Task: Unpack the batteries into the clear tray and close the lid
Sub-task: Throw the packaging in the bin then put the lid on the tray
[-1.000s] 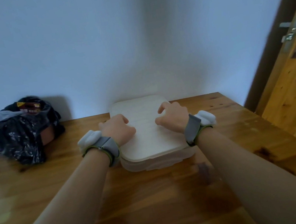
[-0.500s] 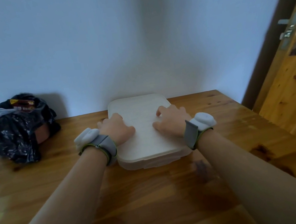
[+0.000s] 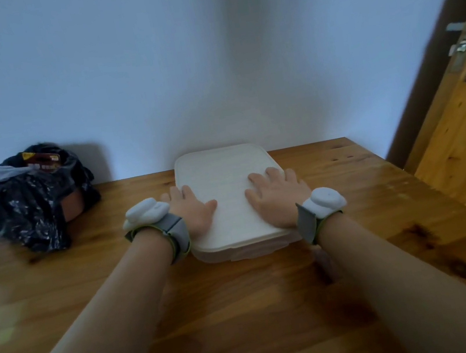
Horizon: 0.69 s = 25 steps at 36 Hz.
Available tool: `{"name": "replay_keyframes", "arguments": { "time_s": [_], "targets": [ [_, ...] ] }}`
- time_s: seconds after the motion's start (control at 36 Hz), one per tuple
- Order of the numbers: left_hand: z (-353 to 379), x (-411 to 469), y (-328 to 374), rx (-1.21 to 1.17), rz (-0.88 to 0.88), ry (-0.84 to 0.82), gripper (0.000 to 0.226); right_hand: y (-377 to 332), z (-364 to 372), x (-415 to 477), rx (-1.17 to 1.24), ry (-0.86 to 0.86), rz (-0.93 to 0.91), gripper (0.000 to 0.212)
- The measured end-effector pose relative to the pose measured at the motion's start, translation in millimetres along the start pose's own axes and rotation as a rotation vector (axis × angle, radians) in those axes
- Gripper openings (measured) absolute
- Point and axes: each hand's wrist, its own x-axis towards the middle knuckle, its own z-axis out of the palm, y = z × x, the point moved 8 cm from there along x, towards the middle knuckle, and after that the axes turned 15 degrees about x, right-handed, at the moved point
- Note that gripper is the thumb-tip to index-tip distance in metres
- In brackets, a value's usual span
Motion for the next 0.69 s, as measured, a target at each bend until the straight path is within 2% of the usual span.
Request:
{"name": "replay_keyframes", "arguments": {
  "time_s": [0.19, 0.42, 0.69],
  "targets": [
    [-16.2, 1.5, 10.3, 0.125, 0.042, 0.154, 0.075, -0.3, -2.1, -2.4, 0.024, 0.019, -0.029, 0.05],
    [-23.1, 26.2, 9.5, 0.071, 0.175, 0.156, 0.08, 2.5, -12.0, 21.8, 0.005, -0.102, -0.02, 0.065],
    [-8.8, 44.4, 5.1, 0.045, 0.199, 0.153, 0.087, 1.0, -2.6, 58.9, -0.007, -0.095, 0.004, 0.074]
  ]
}}
